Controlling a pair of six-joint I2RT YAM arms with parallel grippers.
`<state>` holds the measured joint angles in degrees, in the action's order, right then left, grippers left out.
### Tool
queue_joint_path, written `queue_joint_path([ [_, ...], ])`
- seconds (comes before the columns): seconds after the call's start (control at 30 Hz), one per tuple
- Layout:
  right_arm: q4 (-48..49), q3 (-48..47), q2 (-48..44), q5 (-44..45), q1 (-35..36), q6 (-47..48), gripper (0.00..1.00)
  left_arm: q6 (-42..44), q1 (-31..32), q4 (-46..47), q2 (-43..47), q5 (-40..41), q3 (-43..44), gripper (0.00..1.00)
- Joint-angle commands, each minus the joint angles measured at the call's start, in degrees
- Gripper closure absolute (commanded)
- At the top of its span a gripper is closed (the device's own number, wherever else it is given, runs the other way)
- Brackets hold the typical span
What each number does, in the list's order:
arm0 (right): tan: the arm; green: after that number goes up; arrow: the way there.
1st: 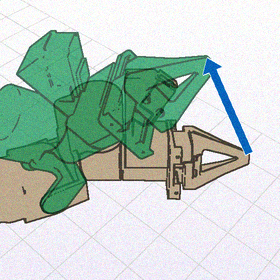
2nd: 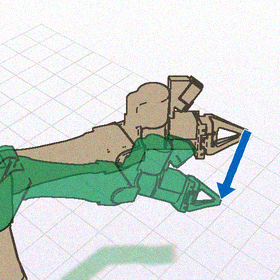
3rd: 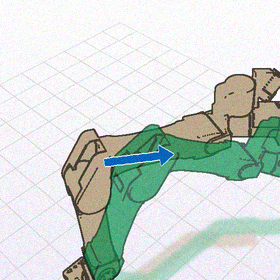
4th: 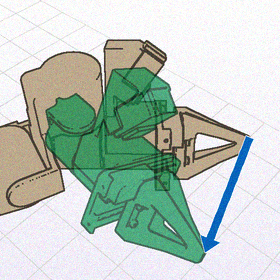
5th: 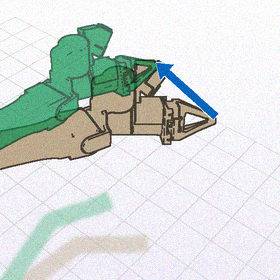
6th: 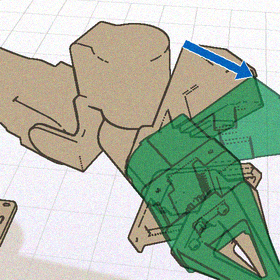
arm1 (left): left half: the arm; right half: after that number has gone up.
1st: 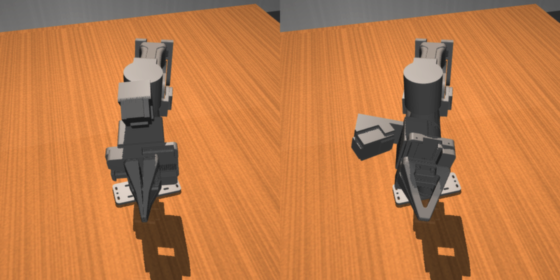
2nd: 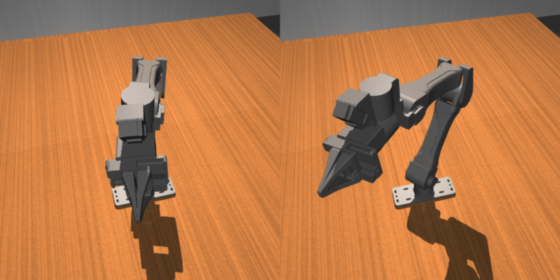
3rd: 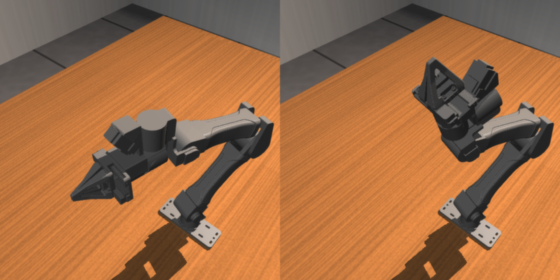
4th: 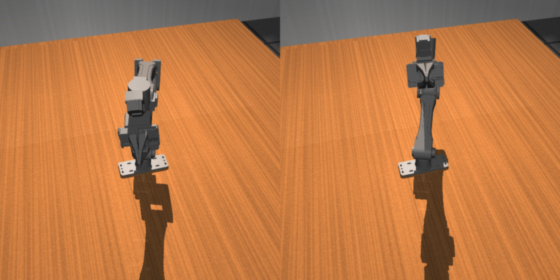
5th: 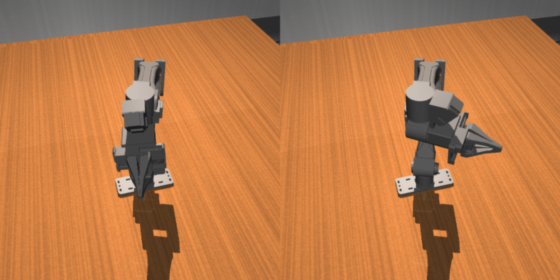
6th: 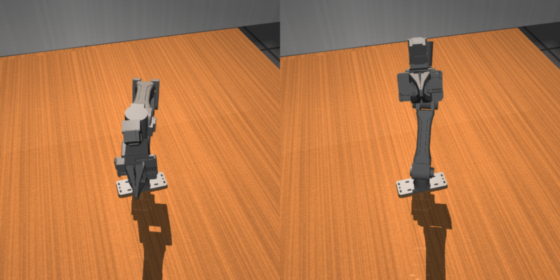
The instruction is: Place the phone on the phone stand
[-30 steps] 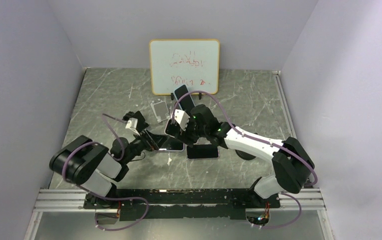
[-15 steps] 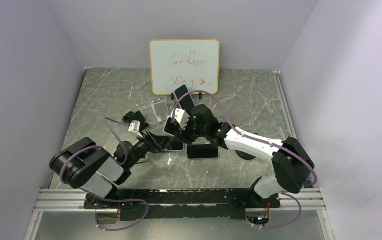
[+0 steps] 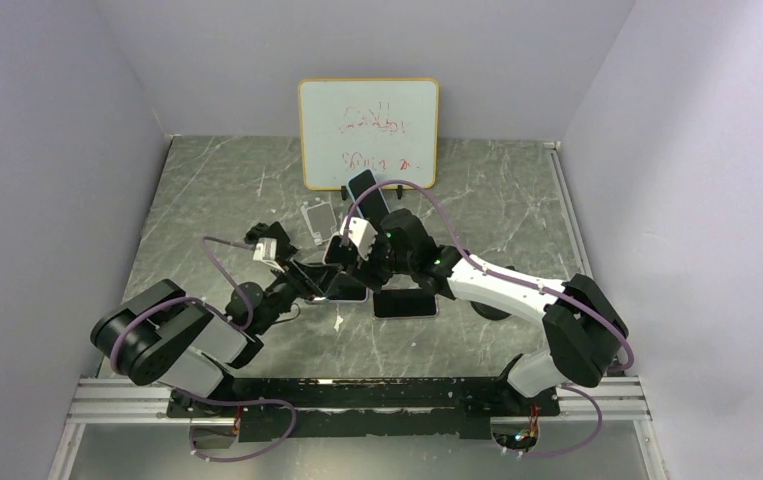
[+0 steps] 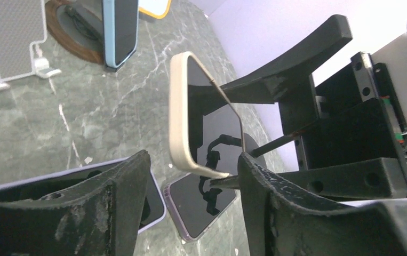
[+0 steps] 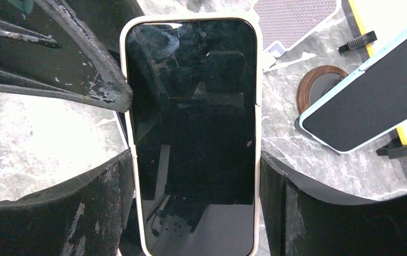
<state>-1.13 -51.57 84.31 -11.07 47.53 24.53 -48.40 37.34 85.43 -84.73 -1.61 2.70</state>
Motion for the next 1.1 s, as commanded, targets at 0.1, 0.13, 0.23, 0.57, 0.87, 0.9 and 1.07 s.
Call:
queue_joint_path([
  [0.1, 4.0, -0.3, -2.1, -1.1, 0.6, -0.2, 0.43, 3.4, 1.2, 19.5, 1.0, 1.5, 4.0, 0.38],
  [0.13, 4.1, -0.2, -2.0, -1.2, 0.6, -0.2, 0.43, 3.5, 1.3, 19.6, 0.7, 1.5, 4.6, 0.4],
  [0.23, 4.2, -0.3, -1.7, -1.3, 0.6, -0.2, 0.43, 3.6, 2.0, 19.6, -0.4, 1.5, 5.9, 0.48],
  [0.57, 4.8, 0.9, -2.3, -0.2, 0.6, 0.3, 0.43, 6.5, 2.9, 19.5, 1.5, 1.5, 4.2, 0.69],
  [0.87, 4.7, -1.1, -2.2, 5.7, 0.6, -2.3, 0.21, 19.3, -1.7, 0.1, 11.4, -5.9, 9.4, 0.95],
  [0.9, 5.1, -1.4, -2.7, 8.4, 0.6, -3.3, 0.14, 22.7, -2.6, -6.0, 13.3, -7.9, 11.9, 0.95],
  [1.07, 9.1, -0.1, -10.3, 22.6, -2.6, -9.7, 0.06, 39.5, -7.7, -30.8, 16.8, -13.0, 26.0, 0.95],
])
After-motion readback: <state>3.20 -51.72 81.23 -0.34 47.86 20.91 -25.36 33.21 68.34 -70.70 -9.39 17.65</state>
